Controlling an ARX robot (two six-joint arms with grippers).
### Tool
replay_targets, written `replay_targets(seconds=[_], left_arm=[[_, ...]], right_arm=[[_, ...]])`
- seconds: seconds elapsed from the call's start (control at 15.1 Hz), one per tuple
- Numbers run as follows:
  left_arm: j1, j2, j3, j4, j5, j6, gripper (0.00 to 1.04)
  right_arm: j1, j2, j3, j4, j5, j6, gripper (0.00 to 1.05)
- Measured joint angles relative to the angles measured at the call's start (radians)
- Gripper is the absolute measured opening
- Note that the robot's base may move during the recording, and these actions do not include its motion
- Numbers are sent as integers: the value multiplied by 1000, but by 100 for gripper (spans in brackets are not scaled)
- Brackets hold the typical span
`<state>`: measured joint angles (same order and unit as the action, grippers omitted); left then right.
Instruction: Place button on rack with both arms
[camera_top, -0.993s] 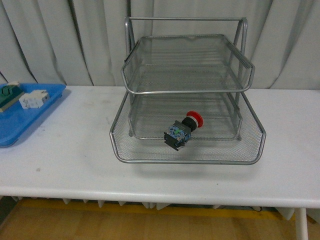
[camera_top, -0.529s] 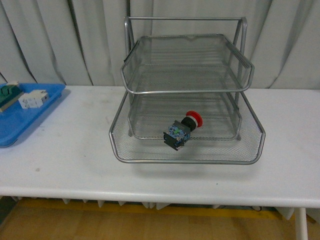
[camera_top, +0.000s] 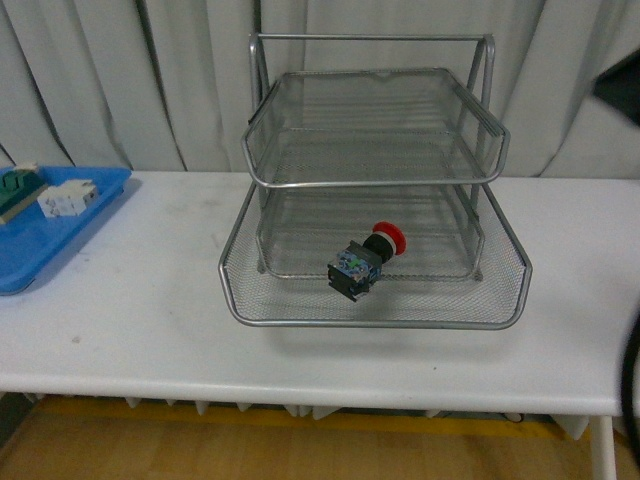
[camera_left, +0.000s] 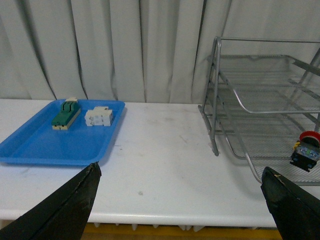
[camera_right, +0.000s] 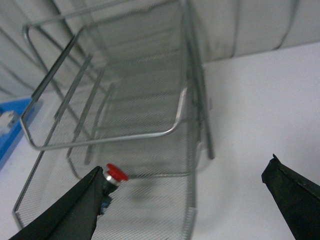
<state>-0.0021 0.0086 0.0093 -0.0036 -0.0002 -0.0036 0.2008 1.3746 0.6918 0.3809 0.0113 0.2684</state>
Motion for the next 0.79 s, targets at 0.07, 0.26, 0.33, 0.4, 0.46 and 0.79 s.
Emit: replay_targets(seconds=[0.07,0.26,0.33,0.4,0.46,0.79], left_arm=[[0,0,0,0,0,0,98],[0,0,0,0,0,0,98],[0,0,0,0,0,0,98],[0,0,0,0,0,0,98],[0,0,0,0,0,0,98],[0,0,0,0,0,0,98]], right_arm=[[51,128,104,-59,-24,23,98],[232,318,285,-253,-52,51,63],[261,324,285,-274,-55,49,54],[281,325,285,-292,-59,48,47],[299,325,283,-308,-69,48,37],[338,326,171,-319,-72,20,2]])
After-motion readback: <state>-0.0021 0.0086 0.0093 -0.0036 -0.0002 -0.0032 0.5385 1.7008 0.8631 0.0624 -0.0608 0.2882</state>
